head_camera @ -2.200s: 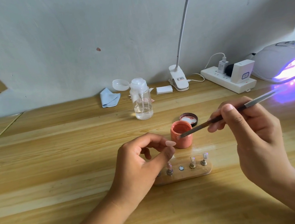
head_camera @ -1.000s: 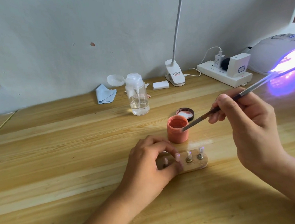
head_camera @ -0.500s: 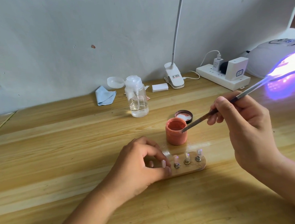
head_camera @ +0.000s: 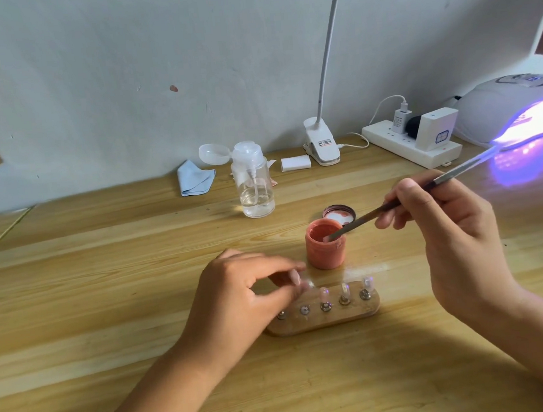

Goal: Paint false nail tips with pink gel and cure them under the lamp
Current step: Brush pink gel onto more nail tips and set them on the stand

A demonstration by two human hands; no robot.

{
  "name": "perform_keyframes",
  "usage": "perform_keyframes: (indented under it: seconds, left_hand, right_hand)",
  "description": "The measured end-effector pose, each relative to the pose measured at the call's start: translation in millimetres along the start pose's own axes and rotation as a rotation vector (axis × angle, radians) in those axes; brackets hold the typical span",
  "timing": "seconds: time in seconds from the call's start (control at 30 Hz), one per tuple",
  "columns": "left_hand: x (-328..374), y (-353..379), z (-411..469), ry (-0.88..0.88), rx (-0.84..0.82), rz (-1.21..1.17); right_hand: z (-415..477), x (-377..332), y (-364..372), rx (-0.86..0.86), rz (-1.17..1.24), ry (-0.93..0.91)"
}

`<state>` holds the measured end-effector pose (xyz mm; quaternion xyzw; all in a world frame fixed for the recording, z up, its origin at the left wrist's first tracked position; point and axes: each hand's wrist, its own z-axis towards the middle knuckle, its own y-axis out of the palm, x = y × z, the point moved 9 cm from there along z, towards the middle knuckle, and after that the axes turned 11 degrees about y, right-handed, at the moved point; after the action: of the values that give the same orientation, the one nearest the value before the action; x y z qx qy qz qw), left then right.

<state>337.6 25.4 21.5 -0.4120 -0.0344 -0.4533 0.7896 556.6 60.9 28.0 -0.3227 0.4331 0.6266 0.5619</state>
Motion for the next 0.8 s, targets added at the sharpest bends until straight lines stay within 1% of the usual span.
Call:
perform_keyframes:
  seconds: [0.13,0.23,0.33,0.43,0.6,0.8]
  left_hand:
    - [-15.4,-3.1,-3.7,-0.153,0.094,-0.243]
    - [-19.5,-0.7,-5.1,-0.193,0.11,-0.309]
    - [-21.0,2.1,-5.3,-0.202,0.097,-0.322]
    - [-22.7,1.4,-6.2,-0.223,0.107,-0.333]
    - [-22.9,2.6,-7.5,-0.241,0.084,-0.316]
    - [-21.0,4.5,-8.0,-0.253,0.062,-0.316]
  right_hand:
    - [-5.3,-6.0,12.4,-0.092,-0.018,-0.043]
    - [-14.4,-12.5,22.5,-0.187,-0.088,-0.109]
    - [-22.4,-16.8,29.0,-0.244,-0.208,-0.161]
    - [-26.3,-21.1,33.1,-0.26,-0.285,-0.223]
    - [-26.7,-19.9,30.8,-0.234,-0.334,-0.243]
    - [-26.4,-18.8,33.4,-0.246,-0.354,-0.236]
